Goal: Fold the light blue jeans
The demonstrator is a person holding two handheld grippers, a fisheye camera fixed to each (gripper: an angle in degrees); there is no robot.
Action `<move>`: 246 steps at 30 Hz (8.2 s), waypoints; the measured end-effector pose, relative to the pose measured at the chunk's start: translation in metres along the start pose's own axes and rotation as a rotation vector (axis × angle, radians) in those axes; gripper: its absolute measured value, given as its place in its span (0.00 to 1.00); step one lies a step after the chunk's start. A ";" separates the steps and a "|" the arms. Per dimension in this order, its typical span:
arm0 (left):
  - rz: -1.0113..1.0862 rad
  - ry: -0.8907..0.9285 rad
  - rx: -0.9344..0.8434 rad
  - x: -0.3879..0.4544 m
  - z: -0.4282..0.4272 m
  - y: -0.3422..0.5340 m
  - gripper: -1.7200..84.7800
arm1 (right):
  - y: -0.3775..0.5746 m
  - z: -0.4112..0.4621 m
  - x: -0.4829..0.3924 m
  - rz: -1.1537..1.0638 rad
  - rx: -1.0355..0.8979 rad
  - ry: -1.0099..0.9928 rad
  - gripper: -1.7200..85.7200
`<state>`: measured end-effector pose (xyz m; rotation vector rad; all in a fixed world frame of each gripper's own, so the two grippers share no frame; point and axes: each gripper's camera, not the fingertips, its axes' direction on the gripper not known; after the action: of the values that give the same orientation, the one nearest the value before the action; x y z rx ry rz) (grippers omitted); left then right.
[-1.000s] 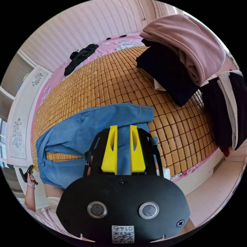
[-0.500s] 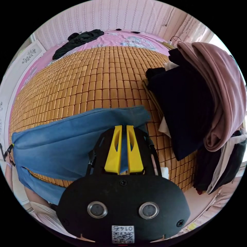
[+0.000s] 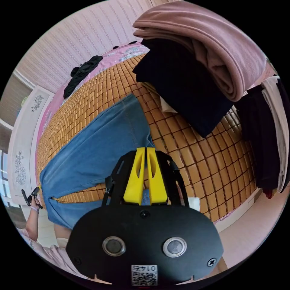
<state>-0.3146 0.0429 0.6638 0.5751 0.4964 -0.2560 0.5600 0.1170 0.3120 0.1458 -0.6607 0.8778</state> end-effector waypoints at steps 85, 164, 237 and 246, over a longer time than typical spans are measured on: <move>0.991 0.039 -0.287 0.414 0.188 0.228 0.01 | 0.120 -0.108 0.130 -0.074 0.103 -0.022 0.02; -0.496 0.332 0.181 -0.285 -0.247 0.301 0.01 | 0.297 -0.142 0.090 0.181 0.006 -0.095 0.03; 0.433 0.328 0.247 0.040 -0.146 0.302 0.01 | 0.326 -0.016 0.111 -0.104 0.148 -0.090 0.15; 0.591 0.424 0.127 0.120 -0.098 0.288 0.06 | 0.286 -0.002 0.196 0.028 0.106 -0.104 0.17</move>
<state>-0.1438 0.3223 0.6618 0.8785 0.6954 0.4087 0.4349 0.4323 0.3851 0.2798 -0.7148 0.9373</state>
